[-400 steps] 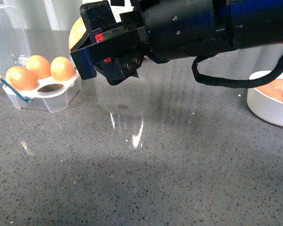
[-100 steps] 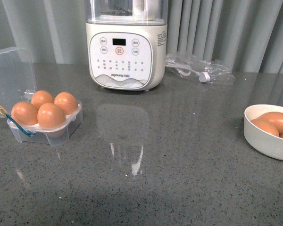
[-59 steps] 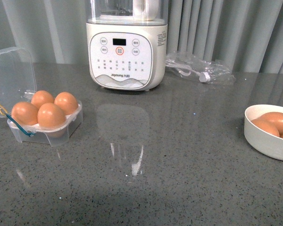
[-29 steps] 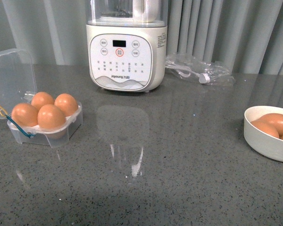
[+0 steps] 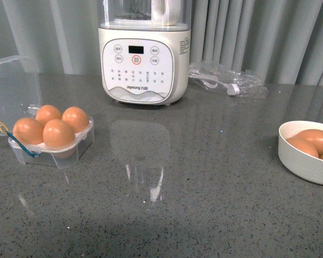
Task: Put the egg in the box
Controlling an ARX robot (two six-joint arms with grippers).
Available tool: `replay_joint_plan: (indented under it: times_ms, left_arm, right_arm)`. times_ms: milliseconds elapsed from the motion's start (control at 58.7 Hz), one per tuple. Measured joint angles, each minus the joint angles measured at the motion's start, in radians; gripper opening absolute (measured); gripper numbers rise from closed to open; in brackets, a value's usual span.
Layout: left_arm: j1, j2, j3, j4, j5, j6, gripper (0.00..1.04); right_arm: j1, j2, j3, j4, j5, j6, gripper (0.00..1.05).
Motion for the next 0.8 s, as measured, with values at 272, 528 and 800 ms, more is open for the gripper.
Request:
replay_joint_plan:
  times_ms: [272,528,800]
  left_arm:
    - [-0.197,0.239,0.097,-0.256,-0.454,-0.322,0.98]
    - [-0.211,0.317,0.109,-0.064,-0.357,-0.414,0.98]
    - [-0.028,0.543,0.16,0.178,-0.062,-0.331,0.98]
  right_arm:
    - [0.0,0.0,0.0,0.0,-0.001,0.0,0.97]
    - [0.0,0.0,0.0,0.0,0.0,0.0,0.97]
    - [0.0,0.0,0.0,0.0,0.0,0.0,0.97]
